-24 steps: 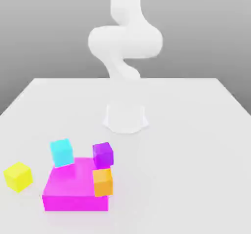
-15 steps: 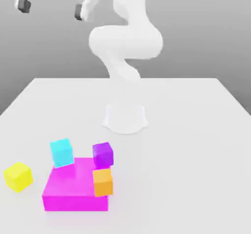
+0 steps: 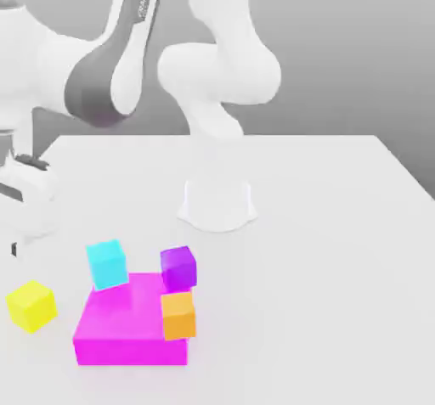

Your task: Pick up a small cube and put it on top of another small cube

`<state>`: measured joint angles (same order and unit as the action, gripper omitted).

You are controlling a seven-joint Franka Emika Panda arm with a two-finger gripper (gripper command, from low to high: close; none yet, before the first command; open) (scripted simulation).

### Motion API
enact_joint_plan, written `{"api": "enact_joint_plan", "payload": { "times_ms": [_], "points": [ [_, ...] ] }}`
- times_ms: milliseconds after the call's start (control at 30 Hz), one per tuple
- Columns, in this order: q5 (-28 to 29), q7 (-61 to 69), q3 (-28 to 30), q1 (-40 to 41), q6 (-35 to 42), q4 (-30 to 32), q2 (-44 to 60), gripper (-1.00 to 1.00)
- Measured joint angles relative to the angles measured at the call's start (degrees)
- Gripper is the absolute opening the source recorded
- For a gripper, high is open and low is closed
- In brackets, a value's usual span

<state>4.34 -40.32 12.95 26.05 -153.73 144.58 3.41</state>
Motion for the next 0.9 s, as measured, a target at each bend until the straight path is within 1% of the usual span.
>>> {"api": "enact_joint_plan", "payload": {
  "times_ms": [133,200,300,333,567,733,800,900],
  "points": [
    [-8.60,7.37,-1.76,4.50,-3.64,1.62,7.13,0.00],
    [-11.47,9.57,-3.27,6.05,-6.55,1.21,11.12,0.00],
    [-14.07,11.62,-6.01,8.38,-11.47,0.12,17.35,0.00],
    [-14.41,11.91,-6.51,8.81,-12.40,-0.08,18.51,-1.00],
    [-14.26,11.76,-6.54,8.87,-12.21,-0.05,18.32,-1.00],
    [-9.96,8.47,-3.74,6.95,-4.90,1.75,9.14,-1.00],
    [-8.02,2.48,-4.09,4.90,-2.45,2.45,5.83,-1.00],
    [-5.75,-8.81,-6.77,1.53,0.74,3.45,1.41,-1.00]
  ]
}}
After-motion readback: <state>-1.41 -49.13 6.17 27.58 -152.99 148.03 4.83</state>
